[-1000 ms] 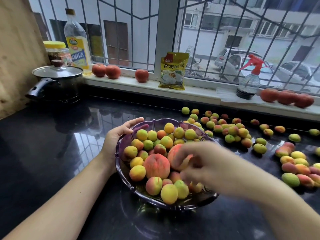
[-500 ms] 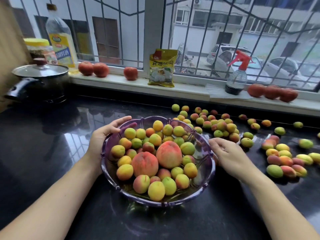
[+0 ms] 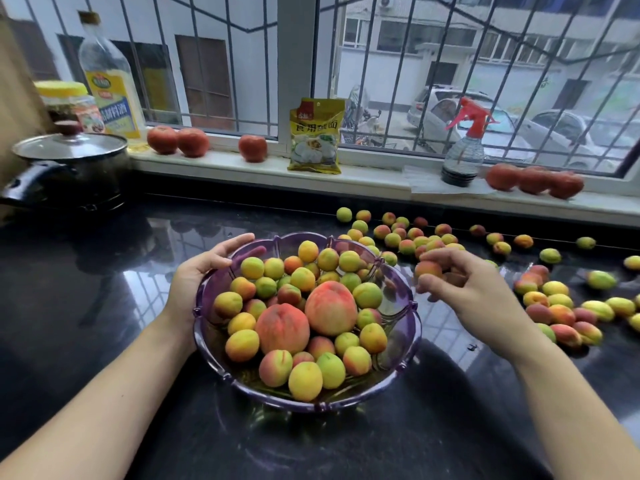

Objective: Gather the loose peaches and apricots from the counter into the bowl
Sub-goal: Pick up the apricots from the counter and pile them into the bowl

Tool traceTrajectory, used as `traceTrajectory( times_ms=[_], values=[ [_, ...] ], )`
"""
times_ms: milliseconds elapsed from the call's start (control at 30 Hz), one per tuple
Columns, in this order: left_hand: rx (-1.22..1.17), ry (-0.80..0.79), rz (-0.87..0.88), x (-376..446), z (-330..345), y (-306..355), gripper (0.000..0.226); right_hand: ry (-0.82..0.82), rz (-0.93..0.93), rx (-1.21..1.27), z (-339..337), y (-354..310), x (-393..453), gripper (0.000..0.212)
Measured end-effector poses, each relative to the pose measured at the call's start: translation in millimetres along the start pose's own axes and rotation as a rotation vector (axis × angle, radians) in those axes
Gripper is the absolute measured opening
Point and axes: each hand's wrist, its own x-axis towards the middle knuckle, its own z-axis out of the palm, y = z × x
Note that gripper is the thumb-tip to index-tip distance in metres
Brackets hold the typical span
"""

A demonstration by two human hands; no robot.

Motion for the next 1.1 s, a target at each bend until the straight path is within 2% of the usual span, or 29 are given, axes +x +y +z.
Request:
traceTrajectory(
  times_ms=[67, 133, 300, 367, 467, 600, 667, 900, 1100],
  values=[
    [0.004, 0.002, 0.000, 0, 0, 0, 0.060, 0.029, -0.001, 0.131, 0, -12, -3, 0.034],
    [0.011, 0.009, 0.005, 0, 0, 0, 0.062, -0.021, -0.009, 0.208, 1, -28, -9, 0.040],
    [0.017, -0.007, 0.009, 3, -2, 0, 0.058, -0.385, -0.011, 0.284, 12, -77, -23, 0.046],
    [0.044, 0.009, 0.019, 6, -4, 0, 0.055, -0.543, -0.051, 0.110, 19, -92, -21, 0.036],
    [0.062, 0.018, 0.021, 10, -9, -2, 0.053, -0.756, -0.156, -0.285, 24, -112, -17, 0.021],
    [0.052, 0.013, 0.028, 13, -10, -3, 0.052, -0.969, -0.158, -0.563, 34, -132, -17, 0.023],
    [0.049, 0.017, 0.029, 13, -10, -3, 0.052, -0.997, -0.133, -0.598, 43, -135, -17, 0.021],
    [0.073, 0.010, 0.041, 12, -11, -3, 0.052, -0.927, -0.166, -0.596, 51, -136, -22, 0.011],
    [0.076, -0.004, 0.042, 9, -9, -2, 0.056, -0.910, -0.154, -0.600, 49, -134, -26, 0.014]
  ],
)
